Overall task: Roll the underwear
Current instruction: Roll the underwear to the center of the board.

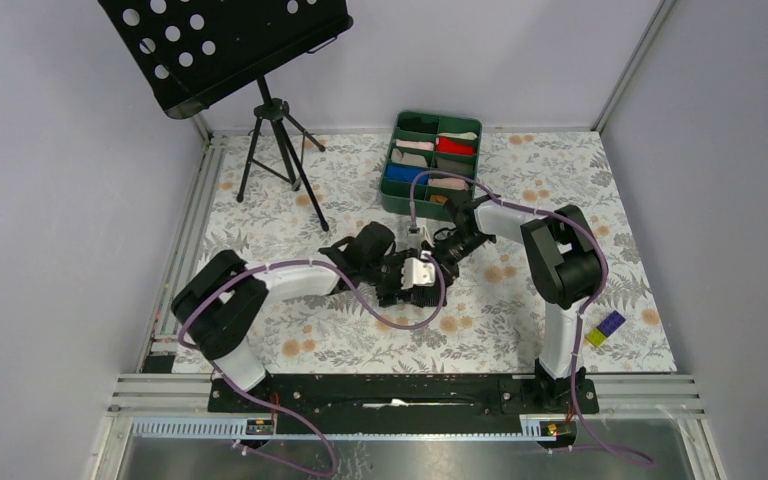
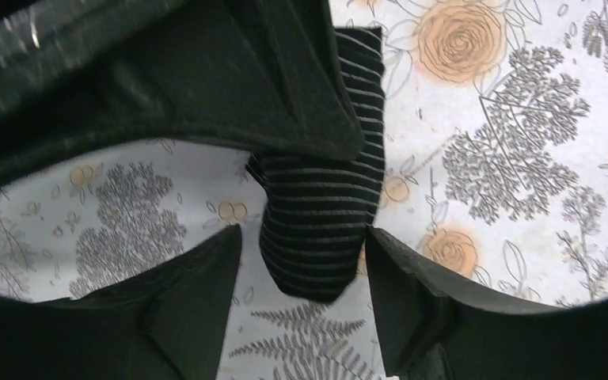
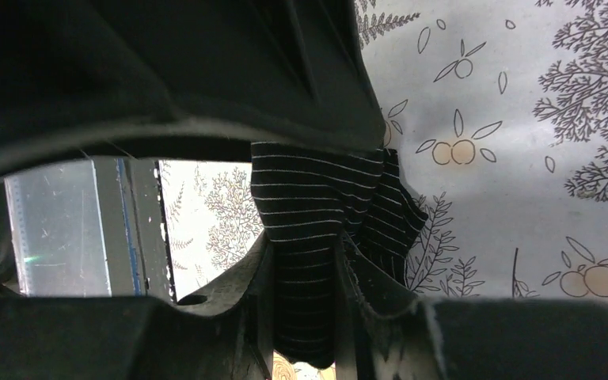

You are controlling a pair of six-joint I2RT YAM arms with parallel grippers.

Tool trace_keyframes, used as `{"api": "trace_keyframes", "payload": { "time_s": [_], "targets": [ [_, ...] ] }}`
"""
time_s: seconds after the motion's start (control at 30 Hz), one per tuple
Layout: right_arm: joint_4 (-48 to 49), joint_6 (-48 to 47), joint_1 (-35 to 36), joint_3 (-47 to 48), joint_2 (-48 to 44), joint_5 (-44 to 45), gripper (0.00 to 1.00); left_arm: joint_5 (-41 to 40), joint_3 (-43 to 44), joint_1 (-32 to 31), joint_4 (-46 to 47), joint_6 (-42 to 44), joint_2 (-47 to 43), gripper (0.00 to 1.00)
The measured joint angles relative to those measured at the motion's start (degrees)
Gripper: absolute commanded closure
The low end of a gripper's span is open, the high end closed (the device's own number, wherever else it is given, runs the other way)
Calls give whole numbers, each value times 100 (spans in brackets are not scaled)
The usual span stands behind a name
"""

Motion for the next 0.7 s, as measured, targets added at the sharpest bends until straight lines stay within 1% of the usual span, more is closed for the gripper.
{"api": "trace_keyframes", "payload": {
  "time_s": [0.07,0.1,0.17,0.27,0.33,0.43,0.5,0.53,0.63,0.7],
  "targets": [
    [2,50,0,-24,-2,-11,95,9,166,-31,-11,31,197,48],
    [4,66,0,-28,-2,-13,95,26,264,-46,-68,42,280,56],
    [26,107,-7,-28,-2,-4,91,72,409,-63,-225,28,404,68],
    [48,192,-9,-33,-9,13,78,129,509,-92,-435,22,490,83],
    [24,262,-11,-4,-42,85,69,173,601,-90,-575,26,516,89],
    [-411,269,-50,341,-81,391,52,195,802,-87,-688,46,605,95],
    [-861,308,-162,780,-94,546,43,190,916,-87,-662,50,614,97],
    [-1130,310,-275,1086,-105,560,39,177,979,-81,-693,48,614,97],
    [-1613,391,-916,2092,-376,509,38,192,1023,-76,-957,-7,651,99],
    [-1641,492,-1370,2398,-750,496,38,251,1086,-76,-1185,-94,767,100]
  ]
}}
